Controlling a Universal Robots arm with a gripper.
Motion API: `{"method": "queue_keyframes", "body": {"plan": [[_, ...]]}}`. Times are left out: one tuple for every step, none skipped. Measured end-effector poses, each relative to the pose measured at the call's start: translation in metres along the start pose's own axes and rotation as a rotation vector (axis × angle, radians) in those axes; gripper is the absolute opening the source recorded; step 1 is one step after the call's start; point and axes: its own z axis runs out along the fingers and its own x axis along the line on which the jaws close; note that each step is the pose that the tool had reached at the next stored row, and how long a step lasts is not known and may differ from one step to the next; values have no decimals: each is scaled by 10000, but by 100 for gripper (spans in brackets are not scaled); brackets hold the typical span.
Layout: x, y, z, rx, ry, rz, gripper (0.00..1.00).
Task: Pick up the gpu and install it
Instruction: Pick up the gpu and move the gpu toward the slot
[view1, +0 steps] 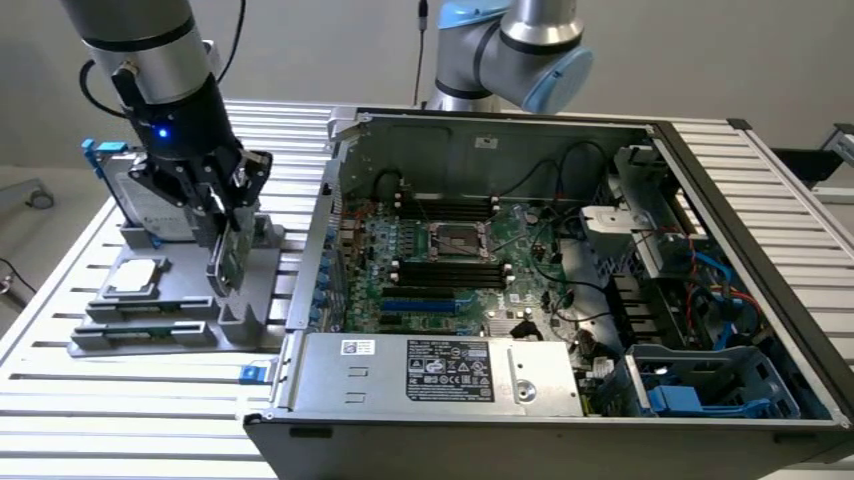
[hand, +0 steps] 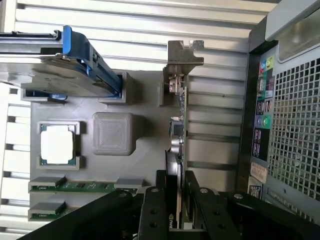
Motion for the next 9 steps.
{"method": "queue_keyframes", "body": {"plan": [[0,3,-45,-4,0,0,26],[0,5,-90,-8,0,0,26],[0,8,-136,-12,-1,0,26],[-1,10,-181,-12,1,0,26],[-2,11,-226,-15,-1,2,26],[-3,12,-271,-17,-2,9,26],[-6,13,-316,-17,-2,20,26],[-12,13,-362,-18,-4,31,26],[-24,13,-407,-17,-3,37,26]]}}
